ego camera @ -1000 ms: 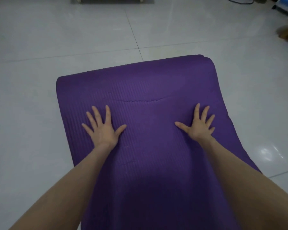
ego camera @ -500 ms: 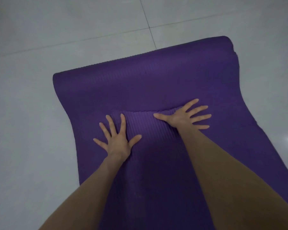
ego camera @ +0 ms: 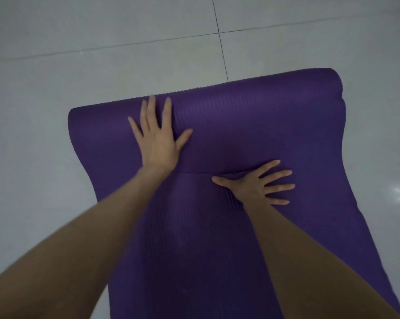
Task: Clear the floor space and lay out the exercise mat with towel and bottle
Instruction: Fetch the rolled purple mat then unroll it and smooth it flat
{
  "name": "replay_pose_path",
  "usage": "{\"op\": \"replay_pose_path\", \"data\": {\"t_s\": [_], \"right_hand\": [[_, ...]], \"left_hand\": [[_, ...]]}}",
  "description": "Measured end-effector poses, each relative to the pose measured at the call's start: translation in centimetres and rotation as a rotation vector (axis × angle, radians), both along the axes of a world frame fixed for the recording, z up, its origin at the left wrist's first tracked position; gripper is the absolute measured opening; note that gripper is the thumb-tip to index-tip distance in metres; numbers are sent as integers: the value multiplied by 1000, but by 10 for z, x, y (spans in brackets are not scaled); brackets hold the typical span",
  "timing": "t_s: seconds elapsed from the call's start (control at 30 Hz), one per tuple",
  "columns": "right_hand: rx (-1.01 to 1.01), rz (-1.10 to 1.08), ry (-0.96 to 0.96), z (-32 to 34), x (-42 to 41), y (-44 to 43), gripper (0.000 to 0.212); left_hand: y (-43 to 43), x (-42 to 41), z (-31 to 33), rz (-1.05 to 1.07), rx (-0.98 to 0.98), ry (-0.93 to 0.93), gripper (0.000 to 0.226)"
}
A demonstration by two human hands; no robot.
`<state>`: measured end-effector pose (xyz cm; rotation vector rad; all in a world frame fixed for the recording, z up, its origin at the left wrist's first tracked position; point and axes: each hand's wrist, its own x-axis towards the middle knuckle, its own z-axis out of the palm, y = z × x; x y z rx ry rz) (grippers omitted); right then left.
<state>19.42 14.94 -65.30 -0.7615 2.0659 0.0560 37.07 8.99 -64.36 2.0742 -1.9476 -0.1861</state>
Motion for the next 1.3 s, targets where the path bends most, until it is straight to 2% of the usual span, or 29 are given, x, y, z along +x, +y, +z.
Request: {"op": "replay_pose_path", "data": {"t_s": [0.17, 0.33, 0.53, 0.63, 0.67, 0.77, 0.83, 0.9, 0.97, 1.03, 1.17, 1.23, 1.3], "right_hand": [[33, 0, -12, 0, 0, -4, 167], [53, 2, -30, 2, -1, -7, 168], [73, 3, -21, 5, -1, -7, 168], [79, 8, -24, 7, -1, -7, 168], [78, 8, -23, 8, -1, -7, 168], [77, 21, -15, 8, -1, -7, 167], [77, 17, -23, 8, -2, -8, 167], [76, 16, -29, 7, -2, -8, 167], [76, 21, -30, 6, -2, -8, 168], [90, 26, -30, 5, -2, -10, 168], [145, 11, -12, 4, -3, -18, 171], [138, 13, -4, 2, -2, -19, 173], [127, 23, 0, 0, -3, -17, 173]], "left_hand": [[-73, 7, 21, -123, 334, -116, 96], [-93, 1, 40, -119, 447, -216, 90], [-94, -5, 58, -132, 548, -205, 82], [-79, -13, 68, -163, 421, -259, 67], [-69, -15, 69, -182, 303, -306, 63], [-33, -13, 57, -218, -217, -438, 56], [-21, -6, 45, -209, -377, -439, 61], [-27, 3, 36, -197, -248, -400, 75], [-46, 4, 32, -219, -15, -295, 87], [-68, 2, 26, -215, 149, -165, 83], [-99, -4, 18, -106, 222, -27, 64], [-114, -5, 17, -97, 274, -11, 70], [-131, -5, 20, -123, 417, -33, 87]]}}
